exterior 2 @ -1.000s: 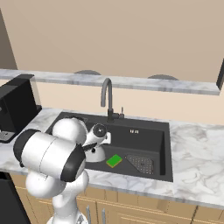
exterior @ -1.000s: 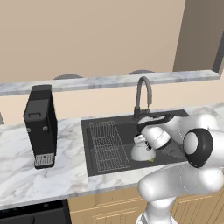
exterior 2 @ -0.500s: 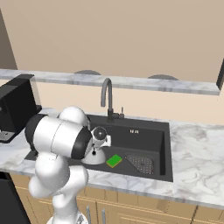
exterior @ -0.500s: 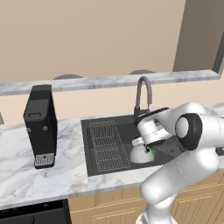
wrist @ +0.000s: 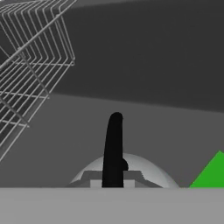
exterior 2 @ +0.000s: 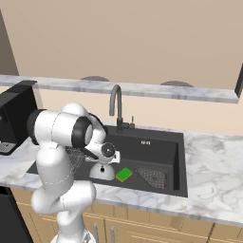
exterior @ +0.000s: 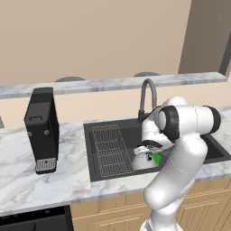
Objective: Open the cabinet, pick the kettle from the cabinet, and place it in the sink.
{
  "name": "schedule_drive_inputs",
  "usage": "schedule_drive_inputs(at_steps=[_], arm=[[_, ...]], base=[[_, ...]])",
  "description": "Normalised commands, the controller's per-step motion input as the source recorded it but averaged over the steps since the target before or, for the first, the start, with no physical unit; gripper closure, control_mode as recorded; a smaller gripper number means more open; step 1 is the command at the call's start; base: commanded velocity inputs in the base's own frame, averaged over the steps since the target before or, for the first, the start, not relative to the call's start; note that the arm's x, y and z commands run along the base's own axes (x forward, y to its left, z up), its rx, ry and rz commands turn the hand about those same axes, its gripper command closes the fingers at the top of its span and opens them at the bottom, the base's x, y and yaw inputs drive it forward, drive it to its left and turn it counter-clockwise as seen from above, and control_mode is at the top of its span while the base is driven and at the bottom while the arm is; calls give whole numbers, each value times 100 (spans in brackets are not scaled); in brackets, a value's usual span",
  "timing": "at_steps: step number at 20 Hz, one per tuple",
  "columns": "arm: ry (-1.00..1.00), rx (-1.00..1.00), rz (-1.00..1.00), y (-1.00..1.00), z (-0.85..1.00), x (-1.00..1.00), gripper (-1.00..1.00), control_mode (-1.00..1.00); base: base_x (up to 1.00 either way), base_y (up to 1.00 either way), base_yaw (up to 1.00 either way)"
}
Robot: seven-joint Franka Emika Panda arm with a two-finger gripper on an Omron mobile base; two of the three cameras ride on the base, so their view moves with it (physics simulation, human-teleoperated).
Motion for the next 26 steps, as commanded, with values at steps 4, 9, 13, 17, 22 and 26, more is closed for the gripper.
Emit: schedule_drive_inputs(at_steps=[4, 9, 13, 17, 22, 26], arm=[[0, 0, 0, 0, -30, 16, 100, -100], [0, 0, 0, 0, -26, 23, -100, -100], [0, 0, 0, 0, -20, 21, -100, -100], [0, 0, 0, 0, -17, 15, -100, -100], [0, 0, 0, 0, -4, 2, -100, -100], [0, 0, 0, 0, -13, 0, -100, -100]], base=[[0, 0, 0], [0, 0, 0], [0, 0, 0], [0, 0, 0], [0, 0, 0], [0, 0, 0]])
